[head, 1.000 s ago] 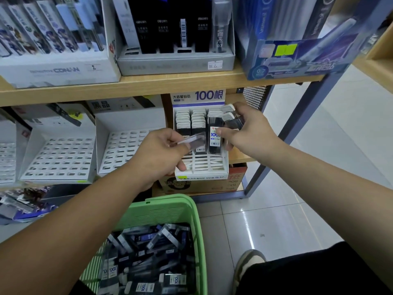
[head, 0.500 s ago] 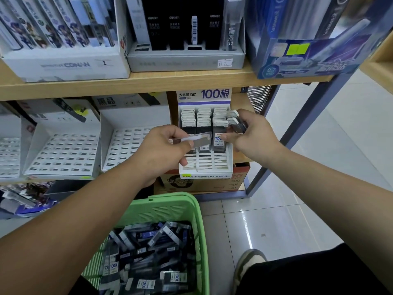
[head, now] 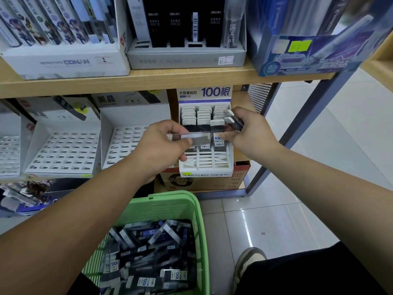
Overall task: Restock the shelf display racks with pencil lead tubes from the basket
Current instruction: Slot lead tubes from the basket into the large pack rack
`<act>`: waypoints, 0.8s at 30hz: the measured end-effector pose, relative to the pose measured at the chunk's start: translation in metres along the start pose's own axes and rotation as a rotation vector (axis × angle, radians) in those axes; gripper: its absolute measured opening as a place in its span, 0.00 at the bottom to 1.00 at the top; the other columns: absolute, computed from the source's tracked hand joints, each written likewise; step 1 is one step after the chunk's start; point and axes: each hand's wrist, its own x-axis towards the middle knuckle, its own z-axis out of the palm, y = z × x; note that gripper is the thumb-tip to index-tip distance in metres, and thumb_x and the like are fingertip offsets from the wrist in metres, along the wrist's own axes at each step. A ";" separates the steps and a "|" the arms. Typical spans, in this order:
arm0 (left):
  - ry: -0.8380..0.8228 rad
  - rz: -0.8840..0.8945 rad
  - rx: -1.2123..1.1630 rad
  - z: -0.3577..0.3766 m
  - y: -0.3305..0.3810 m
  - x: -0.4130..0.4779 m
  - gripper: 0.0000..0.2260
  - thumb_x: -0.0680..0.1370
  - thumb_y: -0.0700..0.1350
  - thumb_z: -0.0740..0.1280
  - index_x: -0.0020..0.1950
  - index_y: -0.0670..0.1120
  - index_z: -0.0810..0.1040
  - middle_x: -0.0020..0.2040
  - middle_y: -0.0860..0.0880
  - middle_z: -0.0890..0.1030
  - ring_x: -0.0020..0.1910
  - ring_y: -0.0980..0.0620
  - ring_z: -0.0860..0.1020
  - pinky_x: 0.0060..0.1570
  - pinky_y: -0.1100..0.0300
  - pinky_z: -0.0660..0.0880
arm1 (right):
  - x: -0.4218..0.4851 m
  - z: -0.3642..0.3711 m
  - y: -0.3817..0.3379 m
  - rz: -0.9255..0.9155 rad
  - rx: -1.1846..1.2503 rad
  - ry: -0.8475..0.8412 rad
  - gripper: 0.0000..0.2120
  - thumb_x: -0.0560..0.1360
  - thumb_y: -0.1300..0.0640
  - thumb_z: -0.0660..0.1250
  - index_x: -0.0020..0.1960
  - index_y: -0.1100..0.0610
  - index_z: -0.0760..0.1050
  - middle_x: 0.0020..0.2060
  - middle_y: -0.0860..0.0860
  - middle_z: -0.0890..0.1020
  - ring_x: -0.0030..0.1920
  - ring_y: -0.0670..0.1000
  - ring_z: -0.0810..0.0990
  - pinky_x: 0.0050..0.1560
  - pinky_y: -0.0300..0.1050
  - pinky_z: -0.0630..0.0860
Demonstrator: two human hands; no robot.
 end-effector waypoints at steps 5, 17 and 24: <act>0.045 0.020 0.004 0.000 -0.004 0.002 0.09 0.77 0.41 0.75 0.54 0.50 0.79 0.49 0.44 0.82 0.30 0.54 0.82 0.30 0.59 0.73 | 0.002 0.002 0.000 -0.029 -0.056 0.107 0.23 0.71 0.54 0.79 0.60 0.43 0.72 0.55 0.45 0.81 0.53 0.51 0.79 0.51 0.50 0.80; 0.073 0.184 0.038 -0.016 0.011 0.001 0.08 0.79 0.36 0.71 0.56 0.46 0.82 0.44 0.45 0.85 0.33 0.57 0.84 0.31 0.69 0.75 | 0.002 0.002 0.002 -0.180 -0.168 0.117 0.19 0.76 0.51 0.75 0.66 0.46 0.78 0.57 0.47 0.79 0.56 0.51 0.78 0.53 0.49 0.78; 0.113 0.243 0.121 -0.019 0.013 0.006 0.07 0.77 0.42 0.71 0.52 0.52 0.78 0.39 0.53 0.83 0.32 0.56 0.79 0.31 0.61 0.74 | 0.000 0.000 0.000 -0.099 -0.274 0.127 0.21 0.73 0.51 0.76 0.63 0.44 0.73 0.56 0.44 0.79 0.54 0.50 0.77 0.44 0.45 0.71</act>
